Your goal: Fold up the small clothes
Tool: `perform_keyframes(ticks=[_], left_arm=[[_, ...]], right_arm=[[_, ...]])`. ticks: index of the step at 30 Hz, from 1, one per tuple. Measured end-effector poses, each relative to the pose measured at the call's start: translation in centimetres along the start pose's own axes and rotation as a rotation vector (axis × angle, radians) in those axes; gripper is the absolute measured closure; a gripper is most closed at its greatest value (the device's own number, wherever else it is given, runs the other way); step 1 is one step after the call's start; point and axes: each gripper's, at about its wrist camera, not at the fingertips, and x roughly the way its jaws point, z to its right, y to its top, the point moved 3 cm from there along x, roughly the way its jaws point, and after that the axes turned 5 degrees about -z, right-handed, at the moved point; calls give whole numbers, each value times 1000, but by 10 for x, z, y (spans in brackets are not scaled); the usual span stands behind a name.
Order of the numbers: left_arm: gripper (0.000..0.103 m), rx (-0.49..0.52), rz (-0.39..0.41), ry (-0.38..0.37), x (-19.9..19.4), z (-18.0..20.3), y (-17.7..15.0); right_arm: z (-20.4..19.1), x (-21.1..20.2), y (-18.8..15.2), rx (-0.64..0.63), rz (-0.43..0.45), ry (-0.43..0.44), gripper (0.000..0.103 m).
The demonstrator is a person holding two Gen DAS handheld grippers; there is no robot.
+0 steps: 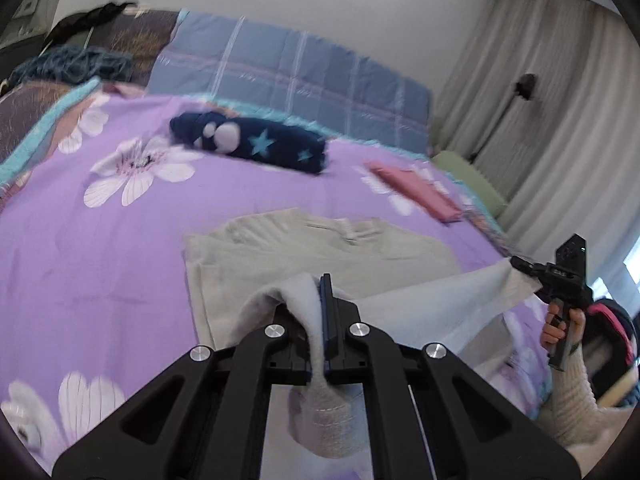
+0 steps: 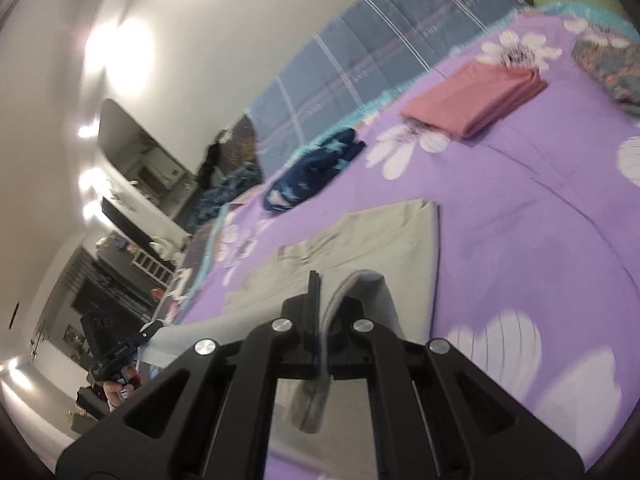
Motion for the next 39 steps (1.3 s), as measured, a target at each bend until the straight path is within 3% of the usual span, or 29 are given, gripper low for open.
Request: perform_keyframes(ticks=[4,7,12,18,21,23,27,29,32,36,38,39], left_arm=[[99,-72,-123,41,63,-29,1],[99,-108,-174,57,88,-47,-9],[90,-143,-138,32,72,-58,-13],[88,-138,-83,25,33,-57,-18],[84,-118,-99,14,24,-51,-28],[75,-95,-122,28,24,-46,-35],[70,-15,-177,72,36,-35,-46],[71,-3,-196,93,43,-34,-49],[93,-25,-193,121,48,-36,-38],[95,-83,-70,130,43,-42,15],[93,-82,-34,162,49,-46,38],[87,-95,-20,200,54,-53,48]], right_arm=[[35,57,6,55,-112,-113,100],[47,66,3,70,-134,-127,100],[50,54,0,51,-130,-140,93],[43,31,-3,24,-124,-119,88],[40,28,-10,7,-138,-117,88],[39,29,-12,1,-144,-123,88],[40,35,-12,17,-158,-121,88],[37,37,-12,16,-168,-107,96],[32,35,-6,35,-150,-67,97],[27,38,30,105,-83,-11,97],[29,45,49,129,-47,-30,92],[34,52,57,147,-38,-80,90]])
